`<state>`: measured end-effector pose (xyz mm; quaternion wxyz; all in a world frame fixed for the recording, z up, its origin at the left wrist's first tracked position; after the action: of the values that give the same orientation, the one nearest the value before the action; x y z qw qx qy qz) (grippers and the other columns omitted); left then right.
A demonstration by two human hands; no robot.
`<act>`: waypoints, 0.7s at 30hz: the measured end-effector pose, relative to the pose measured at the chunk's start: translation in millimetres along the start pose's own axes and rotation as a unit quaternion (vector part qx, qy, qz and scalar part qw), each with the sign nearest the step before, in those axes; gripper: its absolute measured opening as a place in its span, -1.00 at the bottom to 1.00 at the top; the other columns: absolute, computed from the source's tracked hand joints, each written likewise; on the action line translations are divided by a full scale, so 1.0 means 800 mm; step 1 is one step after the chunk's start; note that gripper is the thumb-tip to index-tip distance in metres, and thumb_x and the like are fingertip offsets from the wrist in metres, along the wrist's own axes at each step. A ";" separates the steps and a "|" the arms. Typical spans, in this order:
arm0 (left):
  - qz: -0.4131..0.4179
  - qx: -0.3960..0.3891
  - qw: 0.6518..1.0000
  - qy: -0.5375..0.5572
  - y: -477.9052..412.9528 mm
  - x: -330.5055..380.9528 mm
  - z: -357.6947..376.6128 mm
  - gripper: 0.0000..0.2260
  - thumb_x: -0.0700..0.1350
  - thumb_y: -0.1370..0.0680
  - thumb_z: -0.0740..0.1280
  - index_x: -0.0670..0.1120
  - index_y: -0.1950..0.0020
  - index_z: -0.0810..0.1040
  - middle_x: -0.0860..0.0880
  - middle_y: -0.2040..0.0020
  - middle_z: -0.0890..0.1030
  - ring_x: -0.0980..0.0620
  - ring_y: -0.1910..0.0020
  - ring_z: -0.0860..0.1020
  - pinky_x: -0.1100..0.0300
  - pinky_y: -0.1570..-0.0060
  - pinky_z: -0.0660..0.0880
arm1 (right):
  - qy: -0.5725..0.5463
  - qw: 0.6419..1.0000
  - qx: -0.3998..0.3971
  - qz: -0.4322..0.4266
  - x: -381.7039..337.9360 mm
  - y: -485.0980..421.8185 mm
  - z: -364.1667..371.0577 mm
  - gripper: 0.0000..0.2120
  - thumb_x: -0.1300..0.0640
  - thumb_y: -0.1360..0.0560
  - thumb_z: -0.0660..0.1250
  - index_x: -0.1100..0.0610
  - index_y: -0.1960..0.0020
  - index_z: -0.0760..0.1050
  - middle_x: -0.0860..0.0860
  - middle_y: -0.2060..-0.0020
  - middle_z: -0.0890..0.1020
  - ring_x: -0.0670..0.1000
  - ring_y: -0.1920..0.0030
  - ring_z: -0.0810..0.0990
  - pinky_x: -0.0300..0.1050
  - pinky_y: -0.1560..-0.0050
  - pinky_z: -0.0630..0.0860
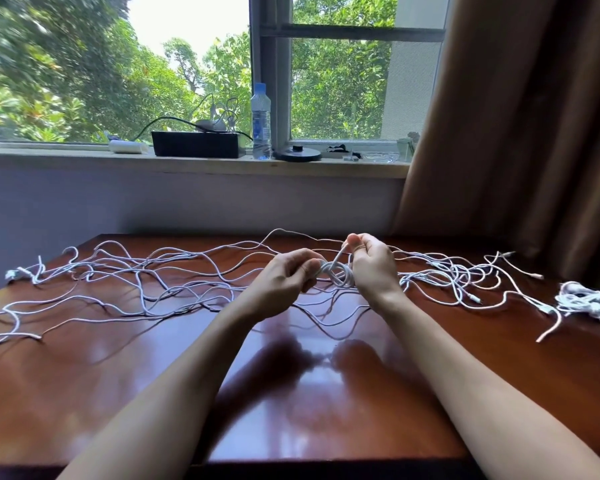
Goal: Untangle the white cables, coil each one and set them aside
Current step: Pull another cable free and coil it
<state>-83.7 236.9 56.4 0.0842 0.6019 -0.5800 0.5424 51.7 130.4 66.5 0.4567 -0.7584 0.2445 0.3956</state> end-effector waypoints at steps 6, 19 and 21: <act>-0.042 -0.020 0.998 0.044 0.004 -0.014 0.003 -0.82 -0.22 -0.69 0.20 -0.14 -0.04 0.61 0.00 0.36 0.49 0.08 0.37 0.40 0.21 0.35 0.32 | -0.054 0.994 -0.085 0.029 0.012 0.002 0.009 -0.71 0.06 -0.69 0.22 0.23 0.08 0.54 -0.09 0.48 0.50 -0.11 0.53 0.45 -0.23 0.51 0.39; -0.106 -0.011 0.950 0.292 0.003 -0.011 0.013 -0.84 -0.24 -0.70 0.15 -0.18 -0.04 0.51 -0.06 0.28 0.52 0.10 0.36 0.37 0.34 0.35 0.32 | -0.143 0.980 -0.139 -0.001 0.017 0.002 0.021 -0.82 0.25 -0.65 0.29 0.11 0.08 0.61 -0.07 0.24 0.69 -0.16 0.23 0.61 -0.25 0.13 0.54; -0.118 0.012 0.931 0.345 0.001 -0.012 0.013 -0.84 -0.23 -0.70 0.14 -0.19 -0.02 0.50 -0.06 0.29 0.52 0.11 0.38 0.37 0.37 0.35 0.35 | -0.148 0.979 -0.137 -0.005 0.019 0.003 0.025 -0.83 0.25 -0.64 0.29 0.10 0.03 0.64 0.04 0.21 0.70 -0.10 0.22 0.58 -0.21 0.15 0.54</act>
<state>-75.8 234.7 44.3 0.3350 0.4429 -0.4340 0.7094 51.2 146.8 47.9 0.3813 -0.7482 0.1138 0.5309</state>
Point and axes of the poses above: each hand's wrist, its own y-axis away from the middle knuckle, its own z-axis out of the palm, x = y × z, the point moved 5 cm from there along -y, towards the middle knuckle
